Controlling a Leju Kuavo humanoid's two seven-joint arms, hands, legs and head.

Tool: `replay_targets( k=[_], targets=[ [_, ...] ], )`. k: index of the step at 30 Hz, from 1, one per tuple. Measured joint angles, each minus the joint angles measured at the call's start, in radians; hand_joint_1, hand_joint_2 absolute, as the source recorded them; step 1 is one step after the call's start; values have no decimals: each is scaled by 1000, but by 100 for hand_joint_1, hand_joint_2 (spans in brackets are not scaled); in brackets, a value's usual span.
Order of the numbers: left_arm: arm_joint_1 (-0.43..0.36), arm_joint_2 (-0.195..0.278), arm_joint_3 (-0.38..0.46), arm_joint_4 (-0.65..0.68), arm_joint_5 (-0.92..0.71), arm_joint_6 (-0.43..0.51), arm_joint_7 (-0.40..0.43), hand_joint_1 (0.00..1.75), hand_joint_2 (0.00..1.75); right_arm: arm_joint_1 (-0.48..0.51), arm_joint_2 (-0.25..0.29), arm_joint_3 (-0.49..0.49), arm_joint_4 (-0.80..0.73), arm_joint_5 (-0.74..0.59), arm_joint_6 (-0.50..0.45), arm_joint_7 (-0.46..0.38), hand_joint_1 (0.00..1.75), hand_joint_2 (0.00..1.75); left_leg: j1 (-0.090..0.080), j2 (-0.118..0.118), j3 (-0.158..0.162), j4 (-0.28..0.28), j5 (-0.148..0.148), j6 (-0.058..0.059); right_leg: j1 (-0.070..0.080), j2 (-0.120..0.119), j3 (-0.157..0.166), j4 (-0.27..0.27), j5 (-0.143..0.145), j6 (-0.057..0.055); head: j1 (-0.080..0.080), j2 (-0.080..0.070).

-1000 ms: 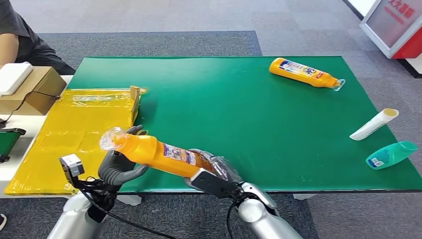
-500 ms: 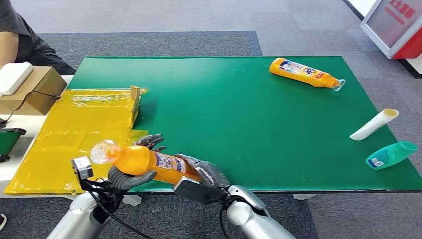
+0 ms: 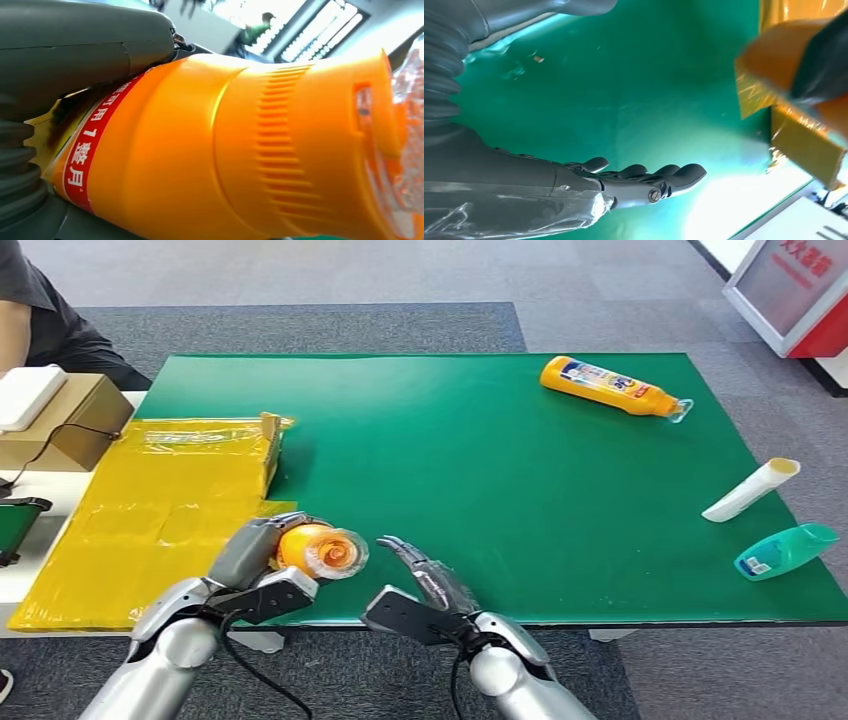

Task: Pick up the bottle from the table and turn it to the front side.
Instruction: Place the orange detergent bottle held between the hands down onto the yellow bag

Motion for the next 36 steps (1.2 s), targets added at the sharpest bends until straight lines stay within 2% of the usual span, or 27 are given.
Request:
replay_targets(
  k=[5,7,11,17,21,26,30,32,33,36],
  targets=[
    [-11,51,-5,-101,-331,47,150,175,175,42,-2,-60,-52,13,13,12,0,175,0,0,0,0,0,0,0,0,0,0,0,0,0,0],
    [-20,85,-5,-110,-419,54,181,175,175,55,-2,-78,-63,14,17,12,0,175,0,0,0,0,0,0,0,0,0,0,0,0,0,0],
    [-27,145,-4,-112,-459,77,179,175,175,69,-2,-100,-74,15,20,11,0,175,0,0,0,0,0,0,1,0,0,0,0,0,0,0],
    [-35,193,-6,-99,-477,72,177,175,175,70,-2,-111,-75,11,28,6,0,175,1,0,0,0,0,0,0,0,0,0,0,0,0,0],
    [-77,261,-7,36,-493,106,138,173,175,65,-2,-112,-67,-23,50,-17,0,175,1,1,0,0,0,-2,1,1,-1,0,0,-1,0,0],
    [-178,314,32,353,-444,209,25,160,175,36,-2,-99,-8,-81,74,-47,0,175,4,1,0,0,2,-4,5,1,-1,0,1,-4,0,0],
    [-277,315,70,573,-433,242,2,130,175,12,-2,-87,58,-130,92,-64,0,175,4,1,0,0,2,-4,5,1,0,0,2,-4,0,0],
    [-319,308,78,647,-440,250,1,122,175,4,-2,-81,83,-139,93,-67,0,175,4,0,0,0,2,-4,5,1,0,0,2,-4,0,0],
    [-336,303,80,675,-443,252,1,109,175,1,-2,-79,94,-142,93,-68,0,175,4,0,0,0,2,-4,5,1,1,0,2,-4,0,0],
    [-371,290,86,735,-447,254,4,18,175,-2,-2,-74,117,-145,93,-68,0,175,4,0,0,0,2,-4,5,1,1,0,2,-4,0,0]
  ],
)
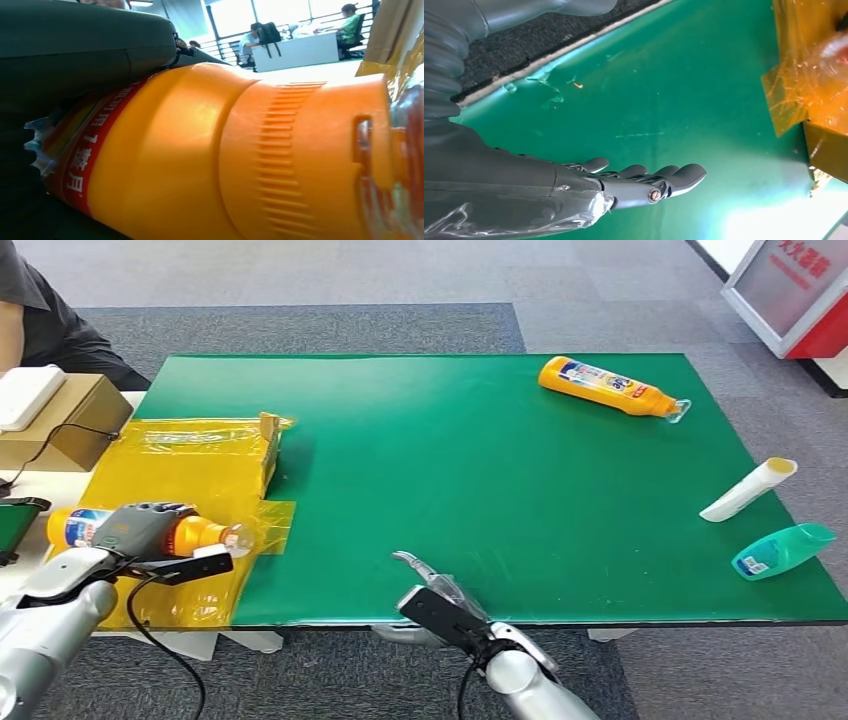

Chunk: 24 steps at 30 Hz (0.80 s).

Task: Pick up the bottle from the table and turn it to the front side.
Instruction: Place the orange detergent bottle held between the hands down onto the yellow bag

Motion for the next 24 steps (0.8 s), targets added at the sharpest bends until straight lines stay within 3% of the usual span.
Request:
replay_targets(
  k=[1,3,7,11,14,18,24],
  targets=[
    [-8,-4,3,13,1,-1,1,0,175,0,0,1,5,0,0,0,0,175,0,0,0,0,0,0,0,0,0,0,0,0,0,0],
    [-18,-13,12,29,13,-12,-4,0,175,0,0,2,13,-1,0,2,0,175,0,0,0,0,0,0,0,0,0,0,0,0,0,0],
    [1,-43,52,-2,154,-99,-74,0,0,5,0,2,18,-8,-4,11,0,175,0,0,1,0,0,0,0,0,1,0,0,0,0,0],
    [109,-88,126,-208,427,-278,-119,0,0,22,-1,1,14,-17,-13,22,0,175,0,1,1,0,-1,0,-1,1,1,0,0,0,0,0],
    [219,-133,181,-392,591,-362,-133,0,0,39,-4,-1,1,-19,-22,30,0,175,0,2,0,0,-2,0,0,2,-1,0,0,0,0,0],
    [347,-197,245,-615,730,-398,-177,0,175,62,-8,-7,-26,-17,-28,40,0,175,0,2,0,0,-4,1,0,2,-1,-1,-2,0,0,0],
    [513,-316,304,-865,801,-400,-233,0,175,104,-12,-30,-76,-11,-40,60,0,175,0,2,0,0,-5,0,0,2,0,-1,-4,1,0,0]
  ],
)
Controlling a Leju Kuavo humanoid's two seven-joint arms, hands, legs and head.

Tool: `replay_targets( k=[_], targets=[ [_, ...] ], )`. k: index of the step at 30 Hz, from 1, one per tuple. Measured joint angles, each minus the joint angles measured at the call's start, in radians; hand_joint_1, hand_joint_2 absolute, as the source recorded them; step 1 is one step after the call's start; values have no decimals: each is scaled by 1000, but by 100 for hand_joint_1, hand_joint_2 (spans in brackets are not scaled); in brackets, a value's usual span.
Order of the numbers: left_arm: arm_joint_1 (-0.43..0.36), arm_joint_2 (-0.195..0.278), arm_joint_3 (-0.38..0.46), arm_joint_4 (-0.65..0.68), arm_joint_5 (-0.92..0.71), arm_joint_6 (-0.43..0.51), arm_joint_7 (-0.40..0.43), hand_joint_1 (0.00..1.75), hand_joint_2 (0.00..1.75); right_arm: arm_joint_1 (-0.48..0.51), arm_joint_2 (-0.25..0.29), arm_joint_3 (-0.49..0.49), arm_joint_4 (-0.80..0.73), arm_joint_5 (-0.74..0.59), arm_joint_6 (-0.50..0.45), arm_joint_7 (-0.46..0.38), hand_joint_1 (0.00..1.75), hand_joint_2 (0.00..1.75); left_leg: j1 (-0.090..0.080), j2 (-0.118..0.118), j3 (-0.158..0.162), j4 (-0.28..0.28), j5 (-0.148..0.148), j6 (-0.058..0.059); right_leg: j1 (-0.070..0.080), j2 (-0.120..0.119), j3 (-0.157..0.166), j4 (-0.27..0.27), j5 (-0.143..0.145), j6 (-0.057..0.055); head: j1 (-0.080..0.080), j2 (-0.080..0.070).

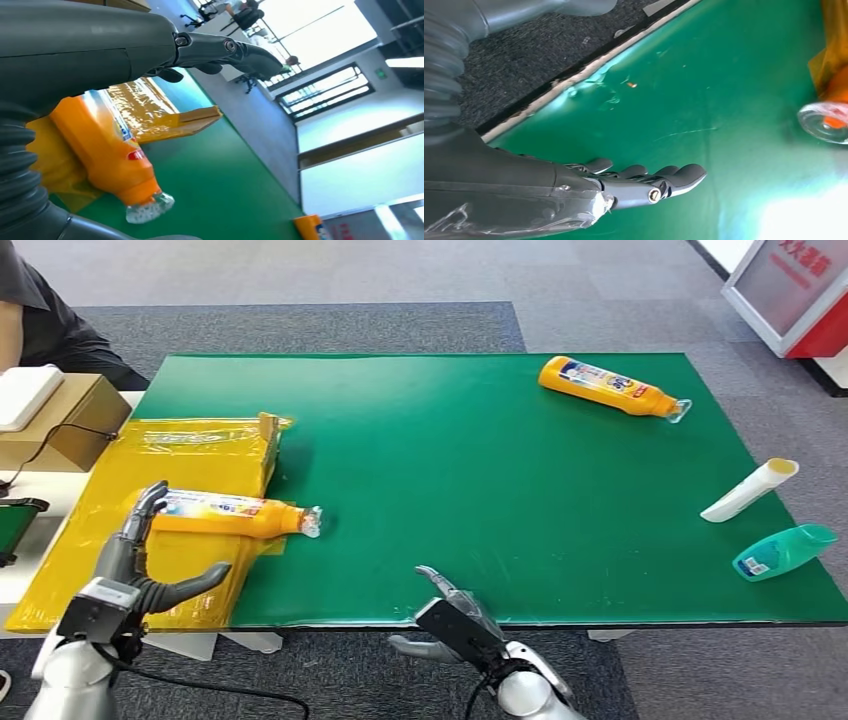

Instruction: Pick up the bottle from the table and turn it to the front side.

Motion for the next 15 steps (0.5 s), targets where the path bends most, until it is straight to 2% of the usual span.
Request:
replay_targets(
  k=[4,8,15],
  targets=[
    [71,-72,14,-89,56,-38,-33,0,175,20,-1,-23,-40,21,5,21,0,175,0,0,0,0,-1,0,0,0,1,0,0,0,0,0],
    [139,-137,6,-116,108,-100,-74,0,175,46,-1,-47,-83,43,8,26,0,175,0,0,1,0,-1,0,0,0,1,0,0,0,0,0],
    [187,-191,-29,-73,145,-161,-63,0,175,86,0,-70,-163,33,-8,-19,0,175,0,0,1,0,-1,0,0,0,0,0,0,0,0,0]
  ],
)
